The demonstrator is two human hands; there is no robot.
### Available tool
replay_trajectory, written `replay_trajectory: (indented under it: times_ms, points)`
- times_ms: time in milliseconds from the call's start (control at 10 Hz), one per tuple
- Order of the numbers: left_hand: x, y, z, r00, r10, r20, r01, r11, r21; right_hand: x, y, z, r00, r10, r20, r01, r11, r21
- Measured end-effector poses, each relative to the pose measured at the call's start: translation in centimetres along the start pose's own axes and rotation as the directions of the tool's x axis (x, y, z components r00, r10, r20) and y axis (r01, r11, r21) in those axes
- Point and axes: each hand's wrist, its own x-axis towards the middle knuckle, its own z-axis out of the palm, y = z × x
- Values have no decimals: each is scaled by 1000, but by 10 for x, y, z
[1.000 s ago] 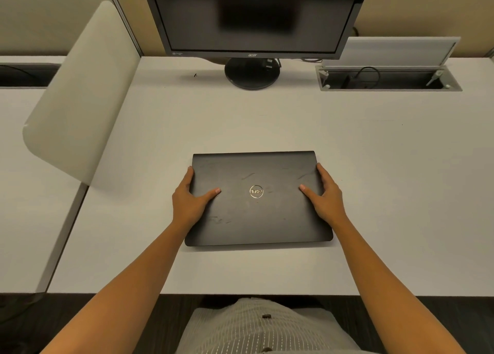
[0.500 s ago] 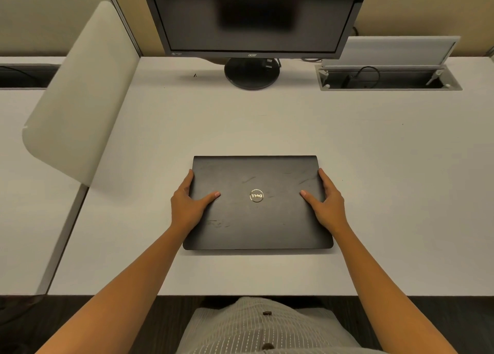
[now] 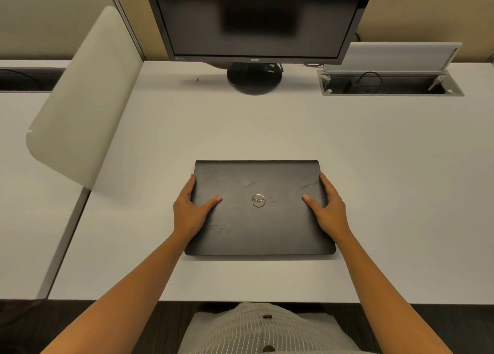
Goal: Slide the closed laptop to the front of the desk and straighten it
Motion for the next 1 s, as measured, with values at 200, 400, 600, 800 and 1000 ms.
replay_trajectory:
  times_ms: [200, 400, 600, 800, 1000]
  points:
    - [-9, -1, 9, 989, 147, 18, -147, 957, 252, -3, -3, 7, 998, -56, 4, 56, 988, -141]
    - [-11, 2, 21, 964, 252, 79, -244, 733, 635, -1, -7, 16, 993, -113, 35, 118, 917, -380]
    - [-8, 0, 20, 960, 261, 97, -258, 701, 665, -2, -11, 16, 994, -102, 41, 110, 903, -415]
    - [-12, 9, 20, 952, 305, 35, -259, 735, 626, -4, -24, 17, 982, -181, -46, 139, 873, -467]
    - [11, 51, 24, 929, 368, 47, -328, 757, 565, 33, -71, 14, 973, -227, -53, 191, 907, -375]
